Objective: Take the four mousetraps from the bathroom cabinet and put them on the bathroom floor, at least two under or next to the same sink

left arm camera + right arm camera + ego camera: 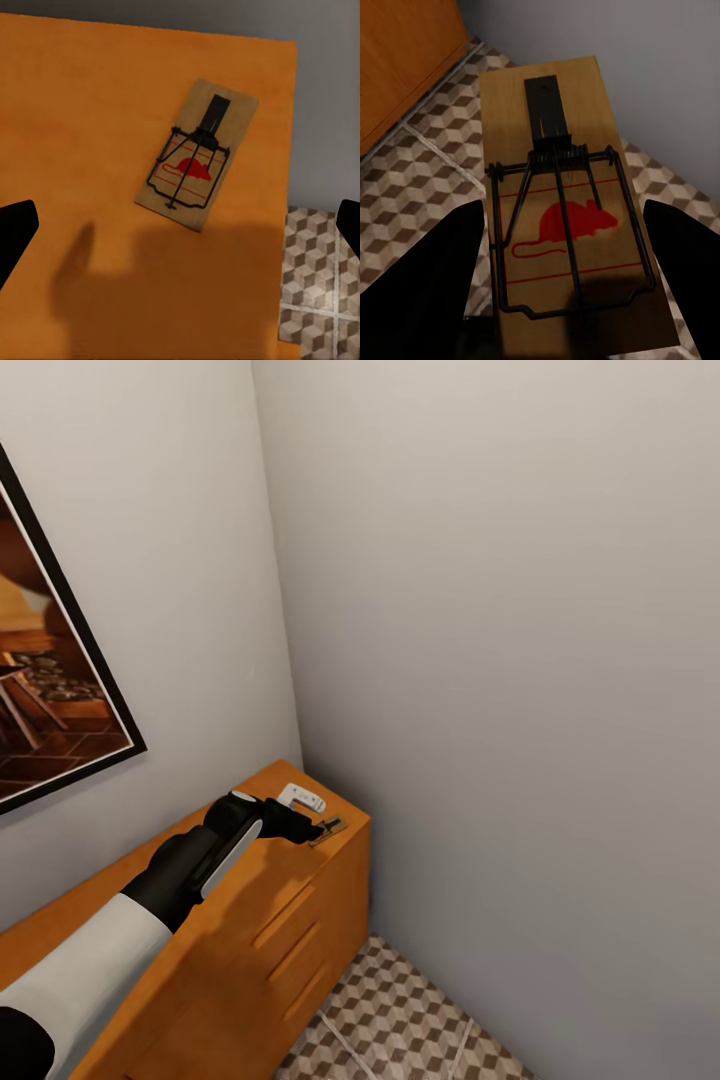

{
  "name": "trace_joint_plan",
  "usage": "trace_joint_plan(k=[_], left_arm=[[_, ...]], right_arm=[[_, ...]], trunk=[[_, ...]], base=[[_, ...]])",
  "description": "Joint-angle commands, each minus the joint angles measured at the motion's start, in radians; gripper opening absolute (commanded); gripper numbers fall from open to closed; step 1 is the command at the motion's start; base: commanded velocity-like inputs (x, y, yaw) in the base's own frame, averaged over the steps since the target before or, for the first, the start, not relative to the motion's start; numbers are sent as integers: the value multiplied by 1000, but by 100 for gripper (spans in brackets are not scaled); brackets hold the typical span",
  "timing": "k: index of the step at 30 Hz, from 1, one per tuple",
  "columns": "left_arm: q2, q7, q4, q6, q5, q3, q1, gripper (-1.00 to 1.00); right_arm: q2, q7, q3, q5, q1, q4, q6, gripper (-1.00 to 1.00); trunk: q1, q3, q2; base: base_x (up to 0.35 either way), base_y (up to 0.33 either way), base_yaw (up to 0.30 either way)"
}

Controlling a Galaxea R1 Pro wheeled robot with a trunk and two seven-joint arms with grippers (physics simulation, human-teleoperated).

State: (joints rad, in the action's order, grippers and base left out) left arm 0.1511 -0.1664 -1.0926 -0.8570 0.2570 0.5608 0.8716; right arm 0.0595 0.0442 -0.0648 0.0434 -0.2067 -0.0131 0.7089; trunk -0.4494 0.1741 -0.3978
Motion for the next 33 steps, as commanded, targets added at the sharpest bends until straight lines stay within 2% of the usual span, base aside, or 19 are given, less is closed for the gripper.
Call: trace_joint_plan(k=[1, 9, 20, 33], left_arm=[[1, -2, 1, 6, -1, 2, 1, 100], [1, -2, 16, 38, -1, 13, 1, 100], [1, -2, 25, 42, -1, 25, 1, 100], [1, -2, 24, 42, -1, 25, 1, 100]], right_arm=[[0, 4, -7, 4, -1, 1, 3, -100], [0, 5, -7, 4, -1, 1, 3, -100], [0, 5, -7, 4, -1, 1, 3, -100], [0, 5, -7, 4, -1, 1, 3, -100]], trunk=[[-1, 3, -2], [-1, 13, -2], [-1, 26, -2], [-1, 28, -2]], base=[[0, 0, 0], [0, 0, 0], [0, 0, 0], [0, 0, 0]])
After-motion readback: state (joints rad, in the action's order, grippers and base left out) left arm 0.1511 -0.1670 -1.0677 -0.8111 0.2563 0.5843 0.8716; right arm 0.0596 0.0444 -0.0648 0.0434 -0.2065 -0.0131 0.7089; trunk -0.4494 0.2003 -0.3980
